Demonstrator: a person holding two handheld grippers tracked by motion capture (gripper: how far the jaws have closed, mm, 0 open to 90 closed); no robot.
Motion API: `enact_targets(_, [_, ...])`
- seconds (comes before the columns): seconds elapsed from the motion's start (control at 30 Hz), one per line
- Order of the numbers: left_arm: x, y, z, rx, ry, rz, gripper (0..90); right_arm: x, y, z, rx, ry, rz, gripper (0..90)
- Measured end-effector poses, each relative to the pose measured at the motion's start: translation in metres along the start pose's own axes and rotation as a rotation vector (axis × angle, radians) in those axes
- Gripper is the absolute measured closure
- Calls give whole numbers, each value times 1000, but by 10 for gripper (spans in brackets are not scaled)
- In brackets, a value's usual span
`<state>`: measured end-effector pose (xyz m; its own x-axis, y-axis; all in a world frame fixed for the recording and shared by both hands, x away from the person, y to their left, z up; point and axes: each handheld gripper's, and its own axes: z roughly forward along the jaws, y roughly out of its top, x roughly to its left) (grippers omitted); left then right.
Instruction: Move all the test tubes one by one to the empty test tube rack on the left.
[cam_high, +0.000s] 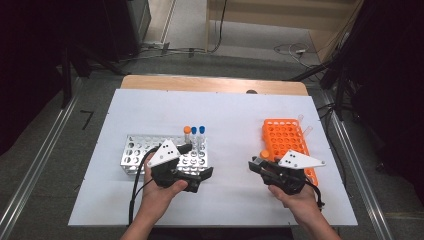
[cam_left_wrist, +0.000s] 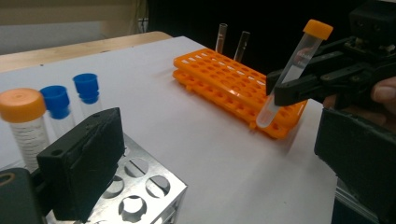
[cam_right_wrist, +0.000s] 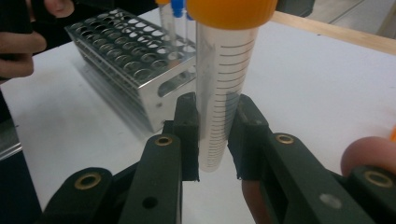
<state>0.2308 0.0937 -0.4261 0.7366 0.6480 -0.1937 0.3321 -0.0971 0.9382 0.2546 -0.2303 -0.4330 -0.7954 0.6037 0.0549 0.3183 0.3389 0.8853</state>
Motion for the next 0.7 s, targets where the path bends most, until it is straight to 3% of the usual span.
enact_targets(0.27, [-14, 0, 12, 11, -47, 16, 86, 19, 0, 14, 29, 59, -33, 727])
enact_targets(0.37, [-21, 0, 18, 27, -41, 27, 151, 25, 0, 20, 39, 76, -42, 727])
enact_targets(0.7, [-34, -2, 30, 32, -129, 40, 389, 39, -1, 31, 62, 114, -66, 727])
